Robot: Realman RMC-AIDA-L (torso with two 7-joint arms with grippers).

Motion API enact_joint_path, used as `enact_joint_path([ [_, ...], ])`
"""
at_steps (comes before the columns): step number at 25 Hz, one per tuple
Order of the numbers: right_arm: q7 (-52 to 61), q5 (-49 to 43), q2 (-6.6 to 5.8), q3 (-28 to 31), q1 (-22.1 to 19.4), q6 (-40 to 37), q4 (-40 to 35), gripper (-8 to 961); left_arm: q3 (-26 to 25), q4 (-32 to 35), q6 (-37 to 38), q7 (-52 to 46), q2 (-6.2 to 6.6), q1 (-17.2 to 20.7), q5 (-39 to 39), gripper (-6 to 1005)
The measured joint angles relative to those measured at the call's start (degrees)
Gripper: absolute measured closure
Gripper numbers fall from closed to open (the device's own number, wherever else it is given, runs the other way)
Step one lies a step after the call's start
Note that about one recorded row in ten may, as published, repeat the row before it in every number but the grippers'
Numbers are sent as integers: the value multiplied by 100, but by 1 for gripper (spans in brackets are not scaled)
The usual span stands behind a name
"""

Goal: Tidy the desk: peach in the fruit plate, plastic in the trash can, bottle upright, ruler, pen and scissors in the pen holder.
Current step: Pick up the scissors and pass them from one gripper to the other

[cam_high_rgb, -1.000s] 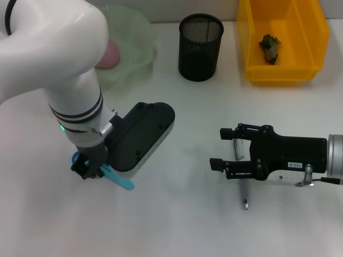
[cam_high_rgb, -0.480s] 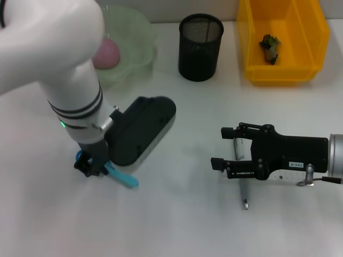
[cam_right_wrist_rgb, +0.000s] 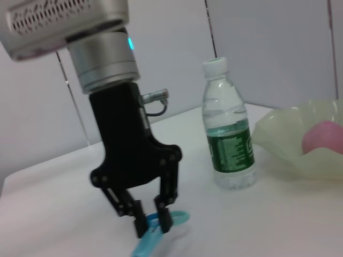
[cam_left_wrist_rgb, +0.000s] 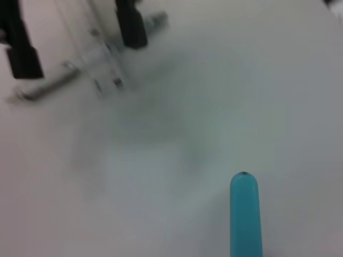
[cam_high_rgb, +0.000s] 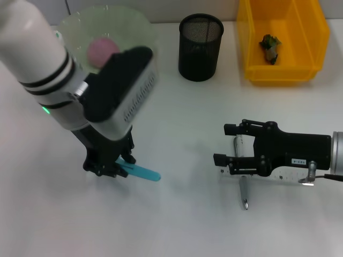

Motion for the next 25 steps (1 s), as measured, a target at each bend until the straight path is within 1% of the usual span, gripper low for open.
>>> enact_joint_path([
  [6,-12,-21,-19,161,0,0,-14,125,-774,-96,141,64,7,174,-614,765],
  [11,-64,-24,-31,383,0,-2,23,125,-1223,-304,154,55,11,286,-1114,763],
  [12,-66,-24,-31,410,0,-3,32,125,-1299,-368,157,47,13,299,-1217,763],
  [16,-70,-24,-35,437,-3,-18,38,124,-1299,-368,157,47,13,299,-1217,762],
  [17,-70,-25,-40,439,-6,-23,39,124,-1485,-622,194,11,15,356,-1578,761],
  [20,-70,-27,-51,439,-8,-32,40,124,-1485,-622,194,11,15,356,-1578,760],
  [21,-70,-27,-54,440,-10,-45,41,124,-1702,-878,218,3,16,368,-1828,760],
  [23,-70,-27,-61,467,-19,-72,43,124,-1702,-878,218,3,16,368,-1828,759],
  [24,-70,-27,-65,485,-27,-86,45,124,-2033,-1331,191,-17,16,351,-2071,759],
  [25,-70,-31,-70,498,-36,-108,47,124,-2134,-1511,184,-56,16,321,-2161,759],
])
